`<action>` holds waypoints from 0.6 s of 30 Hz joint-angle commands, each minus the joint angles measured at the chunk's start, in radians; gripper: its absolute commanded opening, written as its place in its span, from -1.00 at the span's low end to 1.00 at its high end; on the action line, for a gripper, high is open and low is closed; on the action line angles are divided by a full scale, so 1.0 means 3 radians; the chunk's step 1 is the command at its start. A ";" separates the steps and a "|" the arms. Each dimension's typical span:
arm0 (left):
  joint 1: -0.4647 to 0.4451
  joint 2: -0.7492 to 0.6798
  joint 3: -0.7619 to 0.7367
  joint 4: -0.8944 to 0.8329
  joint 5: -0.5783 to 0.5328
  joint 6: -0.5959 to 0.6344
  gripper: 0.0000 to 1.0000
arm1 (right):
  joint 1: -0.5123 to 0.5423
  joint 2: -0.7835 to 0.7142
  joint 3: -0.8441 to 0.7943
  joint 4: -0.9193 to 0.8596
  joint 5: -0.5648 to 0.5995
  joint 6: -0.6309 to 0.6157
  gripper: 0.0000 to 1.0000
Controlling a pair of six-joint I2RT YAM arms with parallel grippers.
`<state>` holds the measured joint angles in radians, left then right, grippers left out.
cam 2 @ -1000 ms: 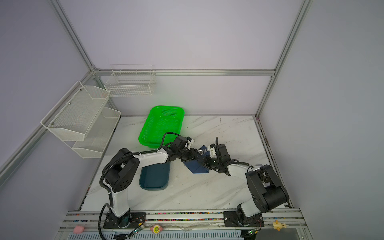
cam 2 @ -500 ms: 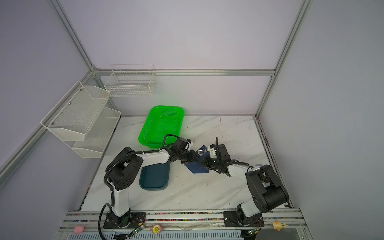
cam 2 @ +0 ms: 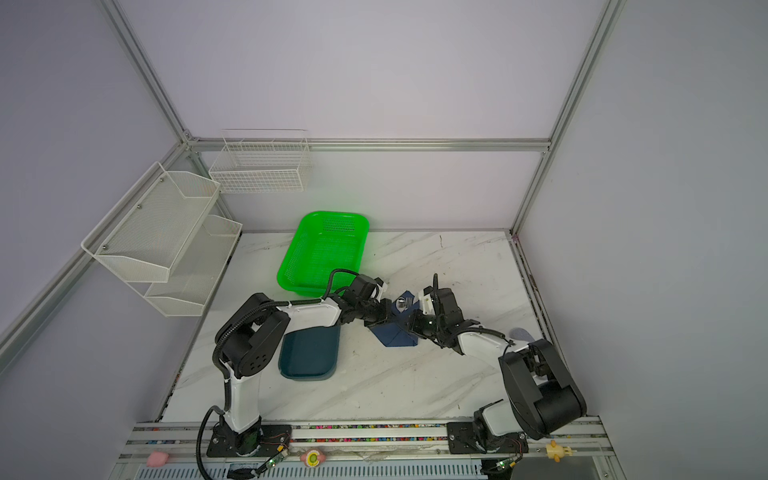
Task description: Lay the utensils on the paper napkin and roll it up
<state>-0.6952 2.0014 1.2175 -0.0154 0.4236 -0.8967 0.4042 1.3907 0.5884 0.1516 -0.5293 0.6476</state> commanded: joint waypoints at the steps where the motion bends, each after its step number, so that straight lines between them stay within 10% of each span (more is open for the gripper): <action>1: 0.0027 -0.0165 0.0094 0.0209 0.0030 0.0091 -0.96 | -0.0026 -0.0392 -0.0046 -0.0301 0.0551 0.0150 -0.37; 7: 0.0024 -0.0249 -0.0059 0.0261 0.0035 0.0195 -0.99 | -0.0130 -0.0898 -0.0313 -0.0526 0.1208 0.0404 -0.38; 18: 0.0034 -0.0432 -0.0345 0.0262 -0.0137 0.0314 -1.00 | -0.0186 -0.0657 -0.0303 -0.0542 0.0522 0.0038 -0.54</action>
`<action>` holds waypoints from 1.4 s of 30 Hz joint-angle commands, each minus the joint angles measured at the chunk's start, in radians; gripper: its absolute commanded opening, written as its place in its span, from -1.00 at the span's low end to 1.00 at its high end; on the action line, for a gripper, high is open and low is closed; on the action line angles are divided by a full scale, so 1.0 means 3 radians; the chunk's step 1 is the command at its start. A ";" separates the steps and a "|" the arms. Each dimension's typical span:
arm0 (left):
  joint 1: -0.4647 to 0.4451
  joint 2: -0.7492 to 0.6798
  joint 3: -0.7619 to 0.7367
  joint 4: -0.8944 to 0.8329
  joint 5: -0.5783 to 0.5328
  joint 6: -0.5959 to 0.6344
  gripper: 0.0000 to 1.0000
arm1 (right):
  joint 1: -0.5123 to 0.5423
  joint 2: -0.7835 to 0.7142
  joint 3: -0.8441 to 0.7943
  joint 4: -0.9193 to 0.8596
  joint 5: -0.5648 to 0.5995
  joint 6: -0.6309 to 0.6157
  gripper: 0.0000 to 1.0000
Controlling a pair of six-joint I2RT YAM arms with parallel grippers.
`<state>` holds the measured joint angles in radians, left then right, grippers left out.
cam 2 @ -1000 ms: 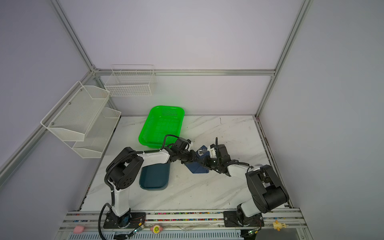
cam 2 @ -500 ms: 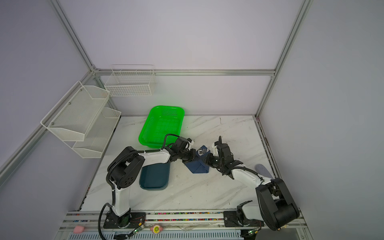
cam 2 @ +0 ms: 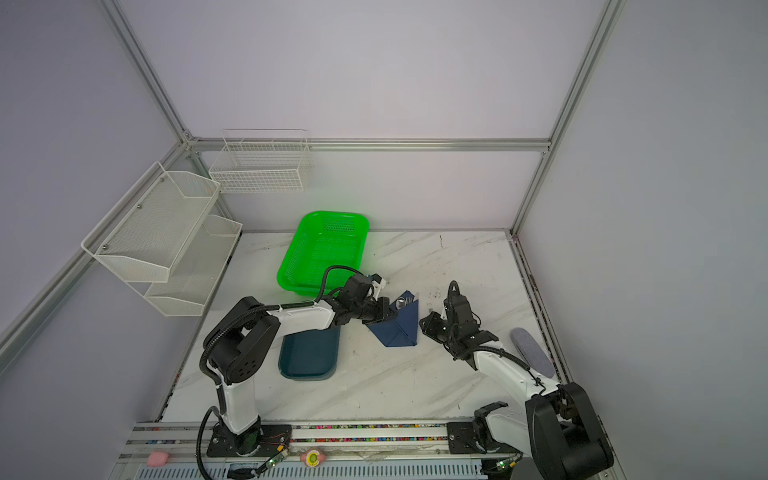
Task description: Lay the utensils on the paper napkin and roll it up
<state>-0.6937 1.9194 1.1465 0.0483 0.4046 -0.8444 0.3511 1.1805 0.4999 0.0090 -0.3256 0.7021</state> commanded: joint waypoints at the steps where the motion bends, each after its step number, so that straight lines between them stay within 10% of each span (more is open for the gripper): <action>1: 0.0022 -0.0155 -0.0104 0.0035 -0.0070 0.0150 -1.00 | -0.0009 0.0066 -0.0007 -0.0058 -0.0178 -0.0159 -0.54; 42: 0.0006 -0.0083 -0.0291 -0.0112 -0.0316 0.0476 -1.00 | 0.0023 0.0733 0.0036 -0.0008 -0.0574 -0.0399 -0.36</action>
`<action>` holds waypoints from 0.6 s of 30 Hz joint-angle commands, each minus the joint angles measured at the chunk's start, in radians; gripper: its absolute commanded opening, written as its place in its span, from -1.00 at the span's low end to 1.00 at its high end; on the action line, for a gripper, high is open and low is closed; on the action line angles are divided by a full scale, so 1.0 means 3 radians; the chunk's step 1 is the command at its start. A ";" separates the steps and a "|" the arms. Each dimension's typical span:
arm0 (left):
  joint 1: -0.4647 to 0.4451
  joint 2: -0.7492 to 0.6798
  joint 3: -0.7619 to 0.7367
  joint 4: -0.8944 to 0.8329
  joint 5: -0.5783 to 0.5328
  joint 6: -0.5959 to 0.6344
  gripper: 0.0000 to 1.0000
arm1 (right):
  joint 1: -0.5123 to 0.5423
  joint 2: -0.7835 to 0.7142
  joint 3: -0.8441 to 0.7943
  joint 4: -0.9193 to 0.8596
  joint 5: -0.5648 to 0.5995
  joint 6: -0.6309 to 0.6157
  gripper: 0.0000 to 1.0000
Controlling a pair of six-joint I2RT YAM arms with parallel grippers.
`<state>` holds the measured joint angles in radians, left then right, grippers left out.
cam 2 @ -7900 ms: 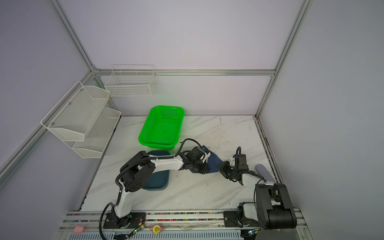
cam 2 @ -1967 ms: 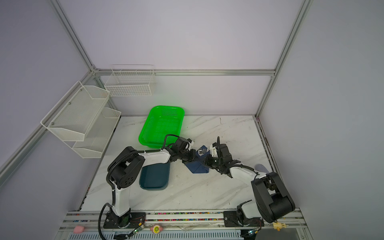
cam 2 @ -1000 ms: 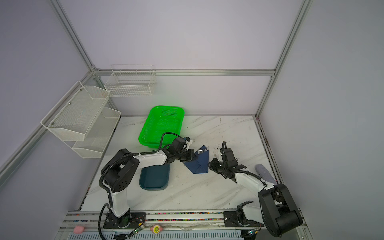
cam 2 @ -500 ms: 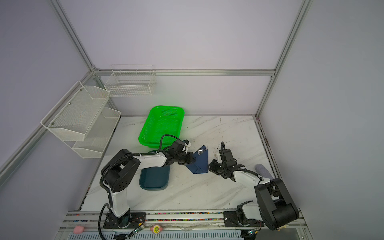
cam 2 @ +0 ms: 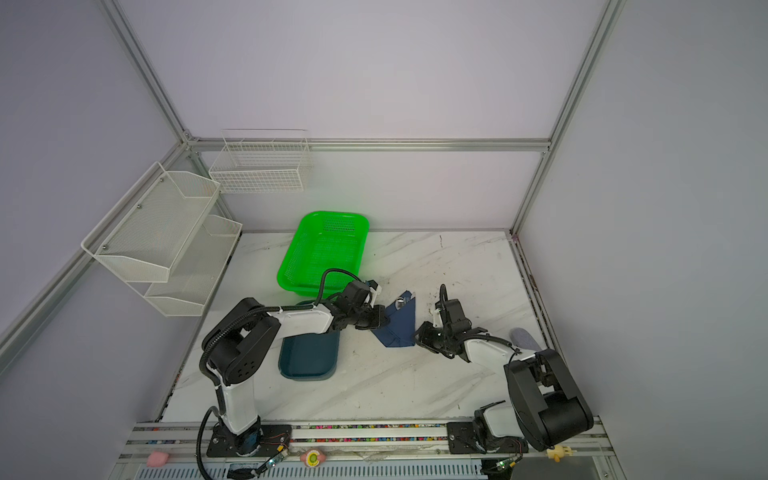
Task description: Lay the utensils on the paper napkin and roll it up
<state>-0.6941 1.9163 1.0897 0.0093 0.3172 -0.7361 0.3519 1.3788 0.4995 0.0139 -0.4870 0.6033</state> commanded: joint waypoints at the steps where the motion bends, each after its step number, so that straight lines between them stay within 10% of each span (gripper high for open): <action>1: 0.0007 -0.0074 -0.0095 0.0010 -0.0027 0.0126 -1.00 | 0.0029 0.0091 0.0043 -0.0017 -0.0035 -0.0068 -0.35; 13: 0.0000 -0.0088 -0.0093 0.0040 0.0026 0.0140 -1.00 | 0.0151 -0.0104 0.0333 -0.0633 0.0553 -0.0170 -0.39; 18: -0.0013 -0.0128 -0.0100 0.0061 0.0052 0.0176 -1.00 | 0.0147 -0.0396 0.0336 -0.0329 0.0120 -0.0074 -0.55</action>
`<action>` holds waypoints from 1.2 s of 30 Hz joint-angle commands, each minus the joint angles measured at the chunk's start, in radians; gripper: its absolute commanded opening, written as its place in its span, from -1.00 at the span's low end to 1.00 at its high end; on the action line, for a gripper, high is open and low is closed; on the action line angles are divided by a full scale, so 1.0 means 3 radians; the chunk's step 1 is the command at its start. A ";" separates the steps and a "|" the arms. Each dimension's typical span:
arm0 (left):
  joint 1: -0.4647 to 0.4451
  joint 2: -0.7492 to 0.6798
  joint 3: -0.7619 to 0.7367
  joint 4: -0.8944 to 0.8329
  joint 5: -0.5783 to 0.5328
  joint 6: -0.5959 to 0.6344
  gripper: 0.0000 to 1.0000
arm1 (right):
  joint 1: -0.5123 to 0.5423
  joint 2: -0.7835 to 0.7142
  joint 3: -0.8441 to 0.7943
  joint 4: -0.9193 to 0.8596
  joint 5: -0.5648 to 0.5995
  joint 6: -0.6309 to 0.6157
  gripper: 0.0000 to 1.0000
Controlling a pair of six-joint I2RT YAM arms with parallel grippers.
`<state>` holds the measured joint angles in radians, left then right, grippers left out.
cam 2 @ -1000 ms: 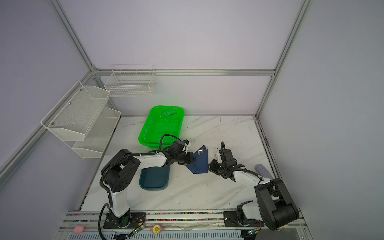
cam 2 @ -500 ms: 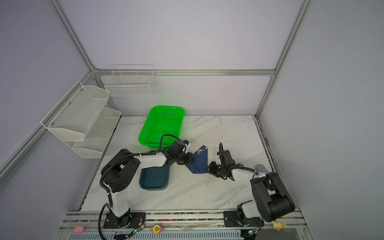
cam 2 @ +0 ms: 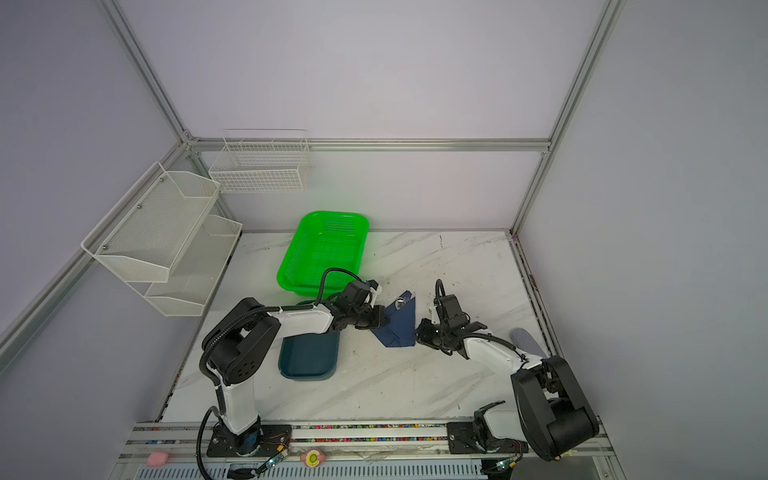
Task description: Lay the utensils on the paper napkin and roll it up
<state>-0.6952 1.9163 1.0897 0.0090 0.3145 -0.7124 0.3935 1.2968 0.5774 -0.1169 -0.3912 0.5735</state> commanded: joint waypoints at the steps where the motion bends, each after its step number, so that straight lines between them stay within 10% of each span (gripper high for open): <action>1: -0.0018 -0.0137 -0.0104 0.0058 0.0066 0.0099 -1.00 | 0.0011 -0.0103 0.0056 0.0220 -0.0355 0.0070 -0.61; 16: -0.0070 -0.0221 -0.0152 0.0043 0.0048 0.0078 -1.00 | 0.0083 0.0576 0.0113 0.0106 -0.0266 -0.0127 -0.79; 36: -0.0086 -0.0150 -0.0171 0.0015 0.0000 0.0074 -1.00 | 0.0141 0.0274 0.0158 0.0144 -0.0530 -0.0080 -0.81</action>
<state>-0.7158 1.8942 1.0794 0.0086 0.3172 -0.7128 0.4206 1.3960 0.5987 -0.0772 -0.5140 0.5453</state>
